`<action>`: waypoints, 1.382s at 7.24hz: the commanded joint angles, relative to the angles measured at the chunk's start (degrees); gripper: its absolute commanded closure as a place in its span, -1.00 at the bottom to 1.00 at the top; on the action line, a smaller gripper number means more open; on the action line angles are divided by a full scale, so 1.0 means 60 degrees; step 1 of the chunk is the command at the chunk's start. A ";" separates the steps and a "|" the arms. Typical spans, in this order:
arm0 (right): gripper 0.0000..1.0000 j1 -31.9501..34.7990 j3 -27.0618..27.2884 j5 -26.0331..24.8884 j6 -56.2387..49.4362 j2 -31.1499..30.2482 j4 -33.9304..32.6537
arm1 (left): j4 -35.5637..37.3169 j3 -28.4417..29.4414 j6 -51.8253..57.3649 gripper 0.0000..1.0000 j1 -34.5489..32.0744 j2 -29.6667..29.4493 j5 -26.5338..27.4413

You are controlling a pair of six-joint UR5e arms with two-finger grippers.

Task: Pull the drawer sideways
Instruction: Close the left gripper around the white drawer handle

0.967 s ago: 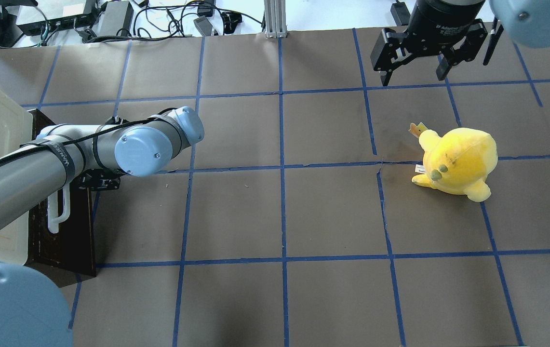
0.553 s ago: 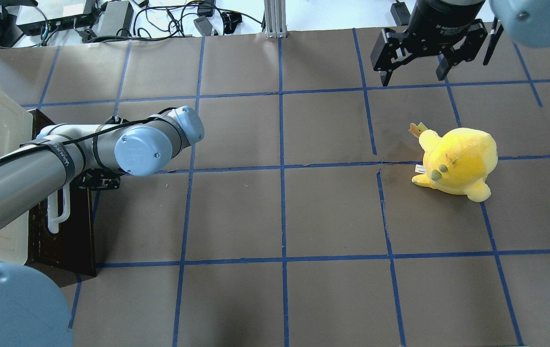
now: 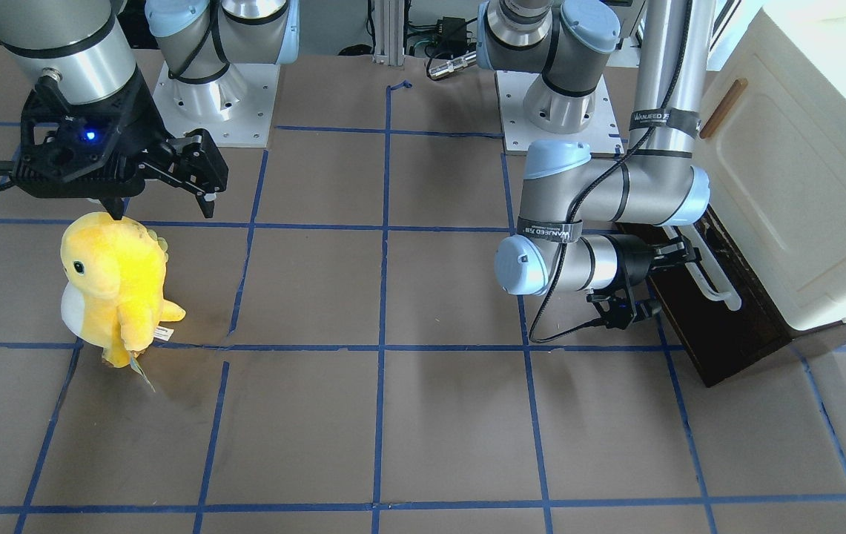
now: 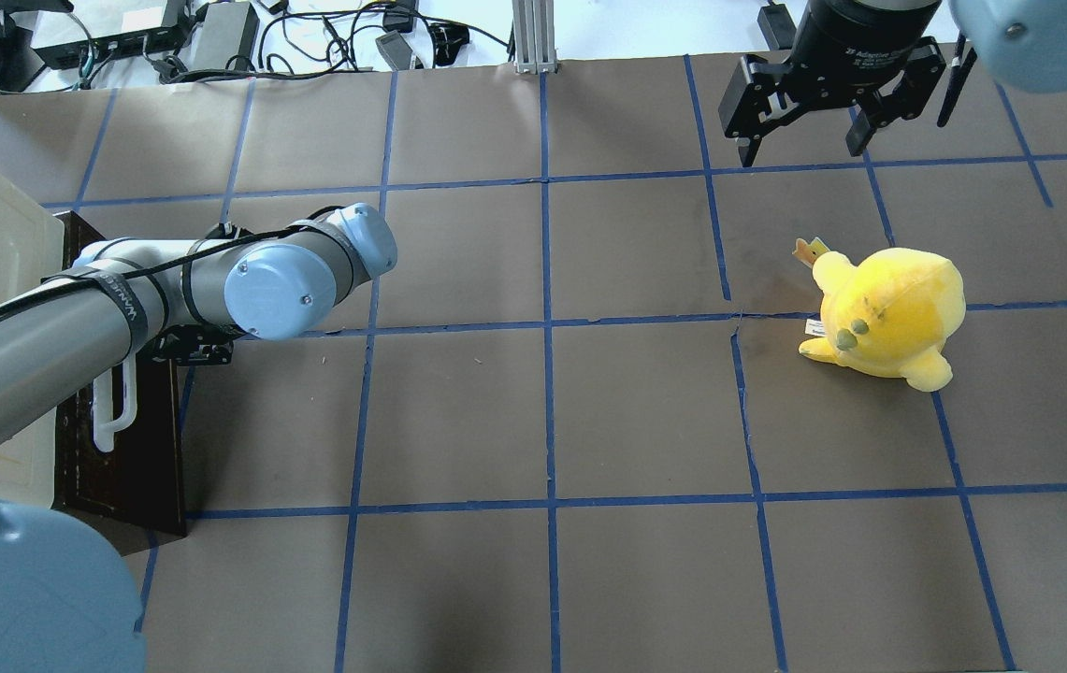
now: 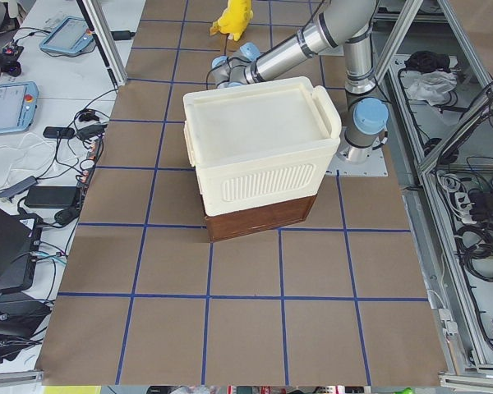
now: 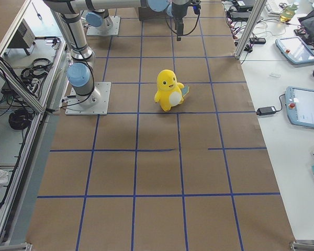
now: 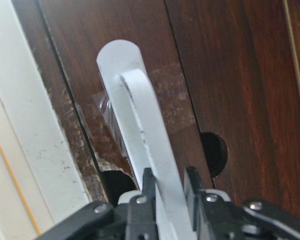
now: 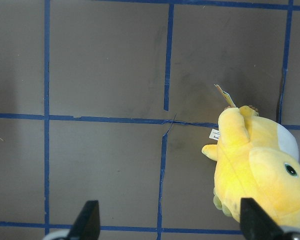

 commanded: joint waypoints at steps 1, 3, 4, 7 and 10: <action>-1.00 0.0000 0.0000 0.0000 0.0000 0.0000 0.0000 | 0.0013 0.0049 0.0028 0.41 -0.0044 -0.0002 -0.0002; -1.00 0.0000 0.0000 0.0000 0.0000 0.0000 0.0000 | 0.0013 0.0108 0.0028 0.41 -0.0059 -0.0016 -0.0002; -1.00 0.0000 0.0000 0.0000 0.0000 0.0000 0.0000 | 0.0013 0.0108 0.0028 0.41 -0.0074 -0.0045 -0.0017; -1.00 0.0000 0.0000 0.0000 0.0000 0.0000 0.0000 | 0.0013 0.0166 0.0042 0.41 -0.0132 -0.0060 -0.0060; -1.00 0.0000 0.0000 0.0000 0.0000 0.0000 0.0000 | 0.0013 0.0313 0.0028 0.41 -0.0380 -0.0147 -0.0149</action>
